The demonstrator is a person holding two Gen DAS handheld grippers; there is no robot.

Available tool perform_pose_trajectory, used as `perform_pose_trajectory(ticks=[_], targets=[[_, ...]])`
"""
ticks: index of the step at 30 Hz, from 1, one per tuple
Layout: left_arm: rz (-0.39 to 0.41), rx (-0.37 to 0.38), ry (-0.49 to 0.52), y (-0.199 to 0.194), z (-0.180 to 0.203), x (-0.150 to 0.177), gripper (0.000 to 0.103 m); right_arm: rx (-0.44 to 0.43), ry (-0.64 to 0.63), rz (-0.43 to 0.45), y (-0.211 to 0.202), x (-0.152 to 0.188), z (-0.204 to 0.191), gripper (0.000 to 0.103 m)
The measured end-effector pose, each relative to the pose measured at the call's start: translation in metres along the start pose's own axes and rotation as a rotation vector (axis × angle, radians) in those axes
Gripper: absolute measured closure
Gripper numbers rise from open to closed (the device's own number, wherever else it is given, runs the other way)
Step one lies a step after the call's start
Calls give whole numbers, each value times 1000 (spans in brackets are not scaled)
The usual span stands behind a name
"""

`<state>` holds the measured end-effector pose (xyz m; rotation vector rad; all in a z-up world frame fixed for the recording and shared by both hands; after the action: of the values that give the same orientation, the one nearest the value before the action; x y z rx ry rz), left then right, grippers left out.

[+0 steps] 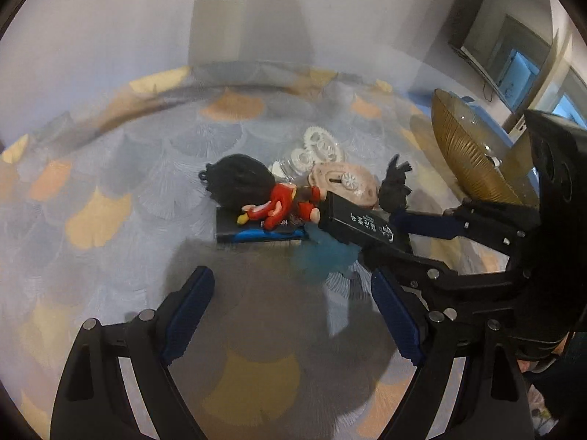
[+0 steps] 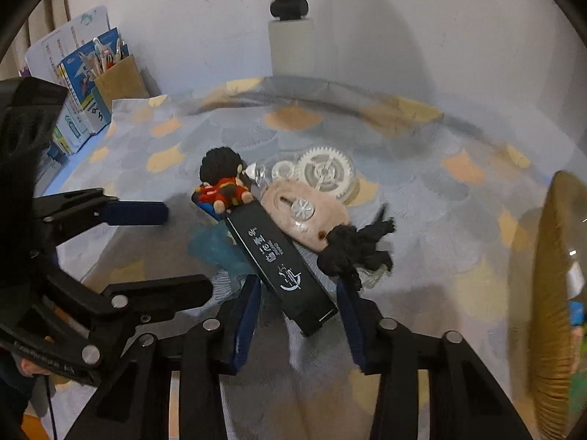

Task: Organize rigid objects
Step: 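Grasp the black USB stick with the right tool while the left tool grasps the blue sponge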

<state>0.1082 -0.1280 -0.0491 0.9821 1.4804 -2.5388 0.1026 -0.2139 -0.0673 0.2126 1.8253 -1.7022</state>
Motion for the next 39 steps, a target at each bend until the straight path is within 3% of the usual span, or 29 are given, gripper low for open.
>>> perform_pose_trajectory(ticks=[4,9,11,13,18,22,30,35,37,39], targets=[[-2,8,14,3,5,1,17,-8,-3,22,-7,8,0,75],[9,-36,46,12,11,-4,17,18,87,1,-24,35,21,76],[9,-35,59,15,16,-5,28,12,120,2,-31,44,28,76],[2,-64,81,15,21,-5,57,12,134,3,-35,50,29,76],[-14,-55,68,6,34,12,58,4,137,3,-48,64,20,79],[-7,-30,11,-17,45,47,58,-16,116,4,-67,83,3,79],[9,-35,4,-64,73,114,57,-54,43,-12,-112,148,-38,79],[-4,-54,-7,-64,78,134,51,16,-33,-27,-118,166,-54,73],[10,-75,4,-67,80,140,37,27,-41,-25,-120,168,-58,72],[22,-70,0,-71,82,145,34,34,-39,-15,-120,168,-58,71]])
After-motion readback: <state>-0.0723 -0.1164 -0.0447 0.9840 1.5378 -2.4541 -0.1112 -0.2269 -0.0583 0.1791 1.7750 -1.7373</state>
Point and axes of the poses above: each gripper's, at about its wrist camera, not at the fingertips, and y roughly the way its jaws point, z to its right, x to its underside, the point moved 8 cm from there along y, roughly the way its jaws point, and after that the axes turned 7 degrees about x, right-handed, at the moved point
